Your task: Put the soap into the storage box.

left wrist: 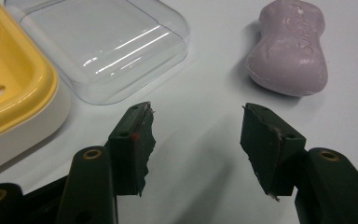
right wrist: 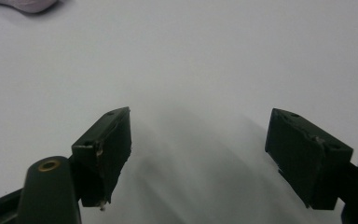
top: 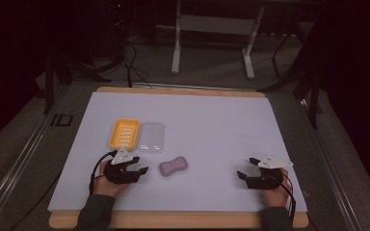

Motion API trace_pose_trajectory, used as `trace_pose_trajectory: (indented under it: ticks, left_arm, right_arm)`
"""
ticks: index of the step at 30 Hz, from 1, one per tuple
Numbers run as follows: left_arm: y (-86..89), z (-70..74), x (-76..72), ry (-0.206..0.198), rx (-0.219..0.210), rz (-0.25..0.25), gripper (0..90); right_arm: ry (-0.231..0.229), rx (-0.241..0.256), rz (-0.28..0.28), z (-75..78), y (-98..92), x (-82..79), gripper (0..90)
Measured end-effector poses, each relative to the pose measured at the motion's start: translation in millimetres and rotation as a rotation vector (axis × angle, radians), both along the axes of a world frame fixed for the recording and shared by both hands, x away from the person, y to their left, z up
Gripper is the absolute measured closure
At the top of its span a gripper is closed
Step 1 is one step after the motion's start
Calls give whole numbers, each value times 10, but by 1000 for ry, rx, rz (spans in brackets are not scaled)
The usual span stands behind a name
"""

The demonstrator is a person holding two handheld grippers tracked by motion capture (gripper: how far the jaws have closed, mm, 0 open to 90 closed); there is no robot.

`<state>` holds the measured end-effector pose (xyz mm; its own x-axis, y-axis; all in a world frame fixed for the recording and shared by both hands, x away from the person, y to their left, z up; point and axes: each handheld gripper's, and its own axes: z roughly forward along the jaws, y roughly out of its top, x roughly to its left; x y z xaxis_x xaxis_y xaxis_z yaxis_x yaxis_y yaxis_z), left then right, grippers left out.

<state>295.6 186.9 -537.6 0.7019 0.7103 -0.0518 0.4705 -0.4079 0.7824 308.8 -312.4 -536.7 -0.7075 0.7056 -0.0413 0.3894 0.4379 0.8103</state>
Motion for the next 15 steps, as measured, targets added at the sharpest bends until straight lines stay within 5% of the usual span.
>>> trace_pose_trajectory:
  ticks: [15]
  left_arm:
    - [-23,56,3,9,-11,-43,443]
  right_arm:
    - [-19,6,3,3,-2,-27,224]
